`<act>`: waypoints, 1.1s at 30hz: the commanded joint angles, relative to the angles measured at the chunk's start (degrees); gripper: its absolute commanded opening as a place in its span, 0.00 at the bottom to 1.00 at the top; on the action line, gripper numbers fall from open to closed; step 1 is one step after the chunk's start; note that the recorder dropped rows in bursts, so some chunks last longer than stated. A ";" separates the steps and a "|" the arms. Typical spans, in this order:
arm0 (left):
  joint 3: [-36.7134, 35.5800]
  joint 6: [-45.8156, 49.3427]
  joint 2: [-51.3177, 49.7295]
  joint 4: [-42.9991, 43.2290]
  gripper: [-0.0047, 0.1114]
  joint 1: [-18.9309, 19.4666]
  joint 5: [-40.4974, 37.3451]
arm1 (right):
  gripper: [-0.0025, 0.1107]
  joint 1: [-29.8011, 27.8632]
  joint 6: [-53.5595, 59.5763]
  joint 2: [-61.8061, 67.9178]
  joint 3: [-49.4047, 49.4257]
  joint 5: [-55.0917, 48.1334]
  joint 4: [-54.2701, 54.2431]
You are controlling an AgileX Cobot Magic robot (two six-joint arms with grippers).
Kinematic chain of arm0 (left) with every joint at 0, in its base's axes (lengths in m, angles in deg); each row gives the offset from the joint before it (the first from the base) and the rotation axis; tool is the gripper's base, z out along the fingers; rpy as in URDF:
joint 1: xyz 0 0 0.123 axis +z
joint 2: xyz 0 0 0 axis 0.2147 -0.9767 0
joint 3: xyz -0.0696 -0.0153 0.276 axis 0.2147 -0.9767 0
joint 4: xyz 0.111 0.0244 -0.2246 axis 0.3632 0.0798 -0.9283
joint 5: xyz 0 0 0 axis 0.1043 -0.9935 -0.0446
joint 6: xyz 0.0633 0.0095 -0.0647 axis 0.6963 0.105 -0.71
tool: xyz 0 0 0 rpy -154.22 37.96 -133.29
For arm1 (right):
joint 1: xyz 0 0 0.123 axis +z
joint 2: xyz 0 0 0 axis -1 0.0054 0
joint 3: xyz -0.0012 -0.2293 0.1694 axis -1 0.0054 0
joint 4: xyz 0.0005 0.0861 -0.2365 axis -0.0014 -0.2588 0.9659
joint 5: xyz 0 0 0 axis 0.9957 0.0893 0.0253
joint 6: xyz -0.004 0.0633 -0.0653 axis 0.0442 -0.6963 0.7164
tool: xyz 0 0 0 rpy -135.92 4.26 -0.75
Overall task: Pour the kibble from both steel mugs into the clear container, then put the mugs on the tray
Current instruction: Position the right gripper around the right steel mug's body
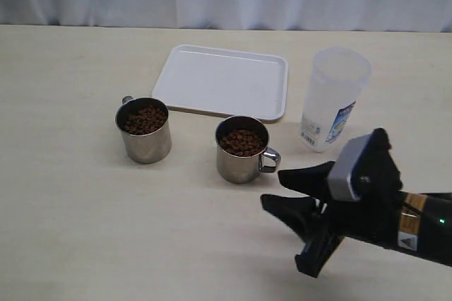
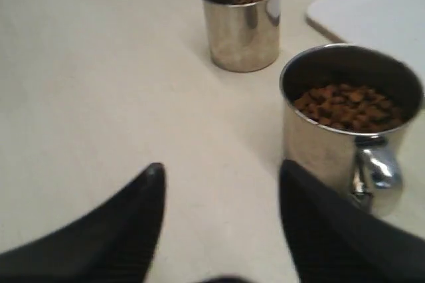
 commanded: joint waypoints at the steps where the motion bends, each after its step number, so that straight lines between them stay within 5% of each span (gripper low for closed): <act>1: -0.18 -0.17 0.18 0.01 0.04 -0.31 0.25 | 0.62 0.22 -6.49 8.58 -6.14 0.90 7.56; 8: -0.18 -0.17 0.18 0.01 0.04 -0.31 0.25 | 0.68 0.22 -8.39 10.67 -11.40 -9.17 5.86; 33: -0.18 -0.17 0.18 -0.29 0.04 -0.31 0.68 | 0.68 -0.12 -1.18 20.95 -22.53 -13.60 4.27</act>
